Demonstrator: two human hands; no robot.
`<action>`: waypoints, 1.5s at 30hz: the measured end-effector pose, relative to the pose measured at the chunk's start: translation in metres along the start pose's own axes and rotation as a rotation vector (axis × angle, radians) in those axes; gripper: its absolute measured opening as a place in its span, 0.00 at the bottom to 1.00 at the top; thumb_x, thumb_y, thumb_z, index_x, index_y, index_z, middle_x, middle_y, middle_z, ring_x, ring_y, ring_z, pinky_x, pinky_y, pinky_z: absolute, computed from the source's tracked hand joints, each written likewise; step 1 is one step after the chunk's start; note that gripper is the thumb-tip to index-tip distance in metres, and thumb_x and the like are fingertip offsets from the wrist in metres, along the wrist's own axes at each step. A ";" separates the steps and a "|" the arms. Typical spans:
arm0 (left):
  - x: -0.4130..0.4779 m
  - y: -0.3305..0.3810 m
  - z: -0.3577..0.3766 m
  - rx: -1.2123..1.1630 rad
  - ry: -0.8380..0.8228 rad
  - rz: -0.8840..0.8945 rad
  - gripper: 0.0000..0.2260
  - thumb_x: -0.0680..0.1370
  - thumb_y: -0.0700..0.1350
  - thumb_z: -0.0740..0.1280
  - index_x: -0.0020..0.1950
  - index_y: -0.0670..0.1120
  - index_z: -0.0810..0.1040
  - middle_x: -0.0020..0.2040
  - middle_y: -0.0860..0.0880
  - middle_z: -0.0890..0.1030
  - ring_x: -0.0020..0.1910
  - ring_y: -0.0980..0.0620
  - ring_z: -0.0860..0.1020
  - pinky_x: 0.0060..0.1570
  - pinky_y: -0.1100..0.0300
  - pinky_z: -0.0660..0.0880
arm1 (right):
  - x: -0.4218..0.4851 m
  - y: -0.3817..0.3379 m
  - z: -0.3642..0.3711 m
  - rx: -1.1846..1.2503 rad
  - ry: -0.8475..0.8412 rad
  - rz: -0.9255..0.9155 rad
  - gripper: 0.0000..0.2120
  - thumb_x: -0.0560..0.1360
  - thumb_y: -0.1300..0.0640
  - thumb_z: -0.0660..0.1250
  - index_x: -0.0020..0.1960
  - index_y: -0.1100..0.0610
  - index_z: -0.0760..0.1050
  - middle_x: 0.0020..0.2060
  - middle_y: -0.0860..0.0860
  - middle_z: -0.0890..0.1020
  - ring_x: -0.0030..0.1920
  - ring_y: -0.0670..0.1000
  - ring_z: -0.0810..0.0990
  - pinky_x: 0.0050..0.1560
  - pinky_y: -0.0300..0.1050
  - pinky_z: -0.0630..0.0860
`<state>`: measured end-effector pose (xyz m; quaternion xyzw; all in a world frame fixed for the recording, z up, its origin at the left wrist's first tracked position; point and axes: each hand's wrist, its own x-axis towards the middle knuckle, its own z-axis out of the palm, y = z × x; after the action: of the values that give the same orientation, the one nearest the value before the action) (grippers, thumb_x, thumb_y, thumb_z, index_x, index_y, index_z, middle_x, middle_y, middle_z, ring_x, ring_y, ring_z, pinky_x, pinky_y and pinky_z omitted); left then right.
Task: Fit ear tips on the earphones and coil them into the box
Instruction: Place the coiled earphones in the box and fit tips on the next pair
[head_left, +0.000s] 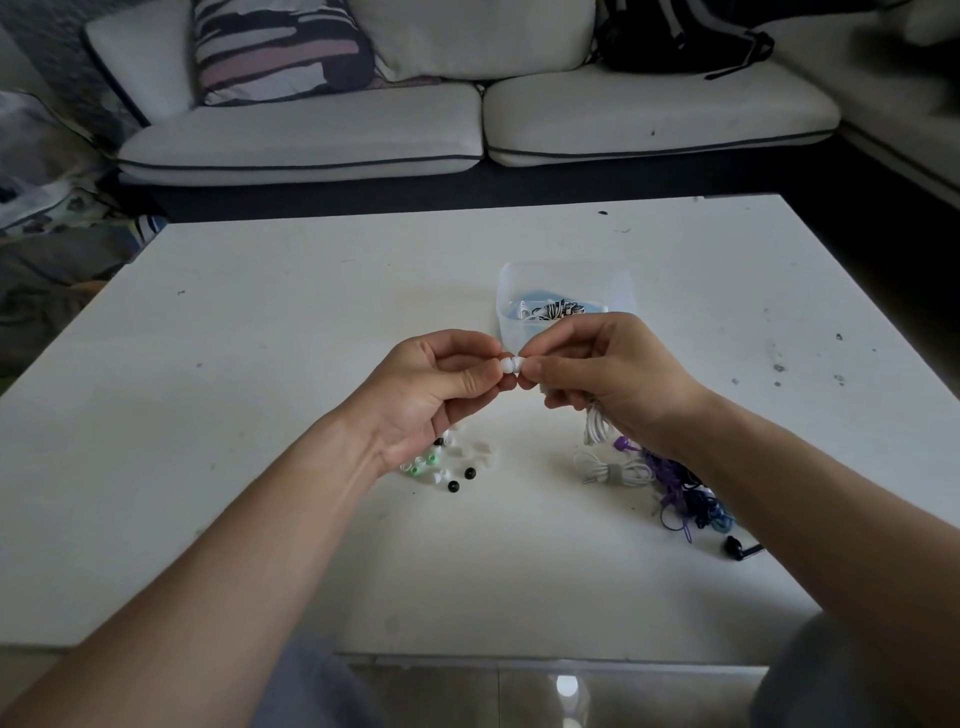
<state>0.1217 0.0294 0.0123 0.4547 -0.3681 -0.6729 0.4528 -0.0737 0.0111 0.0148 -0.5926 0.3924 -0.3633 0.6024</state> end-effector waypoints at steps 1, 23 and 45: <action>0.000 -0.001 0.000 0.001 0.003 -0.002 0.10 0.65 0.36 0.73 0.44 0.43 0.81 0.40 0.43 0.85 0.40 0.50 0.85 0.38 0.65 0.79 | 0.000 0.000 0.000 -0.006 0.001 0.000 0.02 0.73 0.65 0.73 0.42 0.61 0.82 0.34 0.55 0.84 0.29 0.47 0.72 0.36 0.40 0.75; 0.003 -0.002 -0.001 0.007 -0.020 0.005 0.10 0.66 0.36 0.72 0.46 0.42 0.81 0.42 0.42 0.85 0.42 0.49 0.85 0.39 0.65 0.80 | 0.003 0.003 -0.006 0.034 -0.038 0.030 0.02 0.72 0.63 0.73 0.43 0.62 0.82 0.37 0.58 0.83 0.27 0.46 0.72 0.39 0.43 0.76; 0.003 -0.016 0.011 0.085 -0.088 -0.127 0.12 0.79 0.35 0.66 0.62 0.41 0.79 0.53 0.41 0.84 0.52 0.44 0.84 0.50 0.60 0.80 | 0.009 0.010 -0.001 0.539 -0.083 0.203 0.02 0.73 0.61 0.69 0.42 0.58 0.80 0.38 0.54 0.78 0.25 0.44 0.67 0.41 0.40 0.78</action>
<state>0.1063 0.0329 0.0002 0.4660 -0.3861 -0.7033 0.3731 -0.0711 0.0032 0.0045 -0.3833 0.3140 -0.3677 0.7870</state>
